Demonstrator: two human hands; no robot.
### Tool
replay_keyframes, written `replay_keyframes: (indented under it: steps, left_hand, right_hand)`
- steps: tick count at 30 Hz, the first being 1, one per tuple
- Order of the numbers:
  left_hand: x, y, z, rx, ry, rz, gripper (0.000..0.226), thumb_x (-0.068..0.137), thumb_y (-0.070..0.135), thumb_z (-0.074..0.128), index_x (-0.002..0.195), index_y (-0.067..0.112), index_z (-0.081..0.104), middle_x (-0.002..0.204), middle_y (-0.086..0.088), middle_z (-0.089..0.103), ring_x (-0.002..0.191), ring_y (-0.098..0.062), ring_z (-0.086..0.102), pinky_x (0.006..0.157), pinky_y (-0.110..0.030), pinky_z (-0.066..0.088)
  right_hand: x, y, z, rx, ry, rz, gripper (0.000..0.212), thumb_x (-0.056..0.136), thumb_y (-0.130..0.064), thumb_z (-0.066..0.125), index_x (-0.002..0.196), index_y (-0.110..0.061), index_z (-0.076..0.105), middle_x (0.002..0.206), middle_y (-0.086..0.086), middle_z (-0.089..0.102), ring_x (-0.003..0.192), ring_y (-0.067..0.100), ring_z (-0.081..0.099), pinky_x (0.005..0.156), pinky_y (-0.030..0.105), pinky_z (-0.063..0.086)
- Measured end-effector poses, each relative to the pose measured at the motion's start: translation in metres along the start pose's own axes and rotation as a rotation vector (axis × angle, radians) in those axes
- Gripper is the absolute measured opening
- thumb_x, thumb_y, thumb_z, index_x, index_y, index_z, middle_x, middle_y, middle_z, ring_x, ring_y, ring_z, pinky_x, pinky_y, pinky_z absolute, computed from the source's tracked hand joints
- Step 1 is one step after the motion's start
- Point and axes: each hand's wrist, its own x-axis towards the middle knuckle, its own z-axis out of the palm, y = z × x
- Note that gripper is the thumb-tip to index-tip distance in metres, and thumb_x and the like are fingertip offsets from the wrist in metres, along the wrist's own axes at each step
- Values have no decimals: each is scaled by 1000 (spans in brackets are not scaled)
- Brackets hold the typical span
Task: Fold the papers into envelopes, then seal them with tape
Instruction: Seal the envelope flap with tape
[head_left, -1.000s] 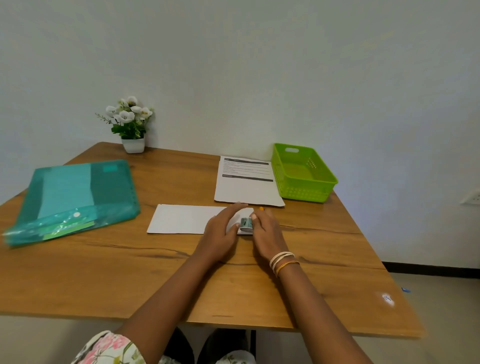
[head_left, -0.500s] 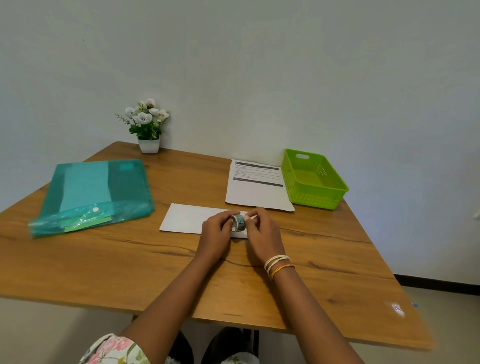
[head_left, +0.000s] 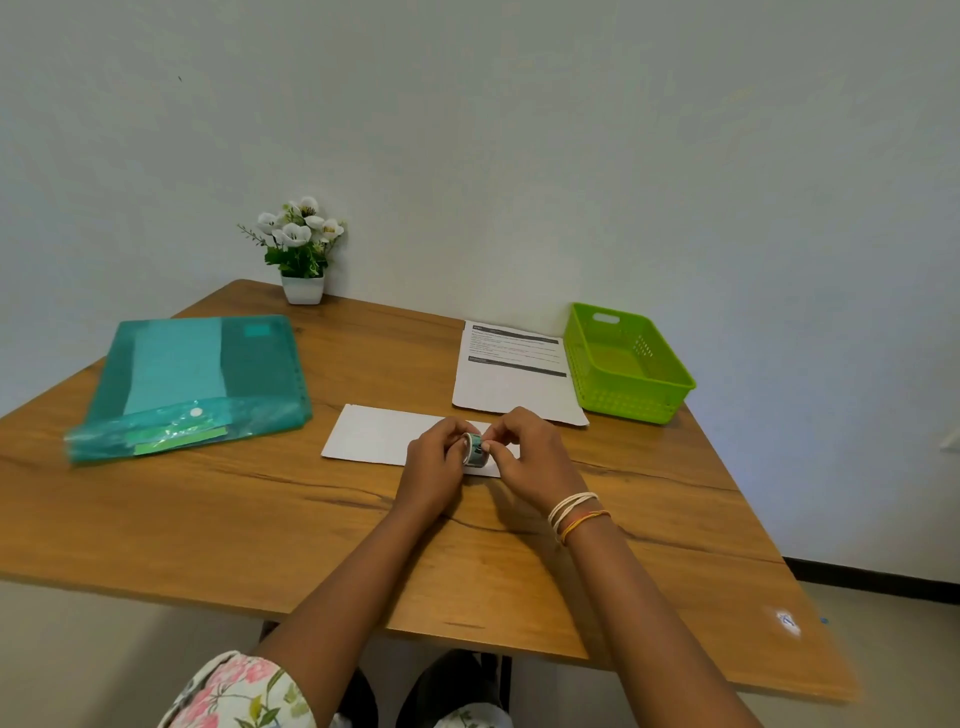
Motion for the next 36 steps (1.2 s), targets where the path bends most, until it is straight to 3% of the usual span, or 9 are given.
replay_keyframes:
  steps: [3,6,12,18,24,28,32,36]
  left_hand:
    - [1,-2,2,14,20,-20,18,96,8,49,96,21,62,96,3,64,91,-12,62,61,-9,48]
    - [2,-4,2,31,20,-37,17,96,8,49,98,18,63,99,0,67,93,-12,62,61,-11,49]
    - [2,-3,2,-5,-5,3,18,92,7,55,98,18,69,103,-1,70,97,-11,64,64,-6,49]
    - [1,9,19,40,-32,107,23,90,8,58,100,21,74,102,3,72,95,-8,65,72,-6,46]
    - [20,45,63,241,-224,225,31,91,11,56,116,23,69,114,-2,69,104,-17,61,84,-31,52]
    - [34,56,92,438,-348,267,36,91,13,57,123,28,64,117,-2,66,105,-20,60,83,-33,51]
    - [41,56,112,588,-438,244,38,88,17,63,125,25,63,118,-2,66,104,-21,62,86,-34,53]
    - [41,48,118,576,-411,239,30,90,27,57,118,23,67,110,-2,70,102,-20,62,86,-36,53]
  right_hand:
    - [-4,0,0,16,6,-50,5,85,-10,64,87,-14,62,87,1,61,80,10,55,73,21,48]
    - [-9,-1,-1,118,84,-47,8,82,-7,65,85,-14,63,84,-2,63,79,8,59,74,17,51]
    - [-11,7,-11,260,182,183,10,76,-10,70,77,-20,70,73,-9,69,67,2,63,62,12,50]
    - [-21,29,-32,323,221,314,10,75,-5,72,78,-15,73,74,2,71,66,7,63,60,17,50]
    - [-30,58,-63,328,345,382,15,77,-3,72,76,-18,72,72,-3,70,65,5,62,62,14,50]
    - [-36,79,-77,394,437,469,18,79,-3,71,75,-21,72,76,-2,71,74,11,67,69,23,55]
    - [-43,97,-82,512,468,583,13,84,-2,67,83,-14,72,85,8,71,83,19,68,77,34,57]
    - [-46,104,-81,612,444,653,13,85,1,65,88,-11,71,85,10,70,78,15,66,67,23,57]
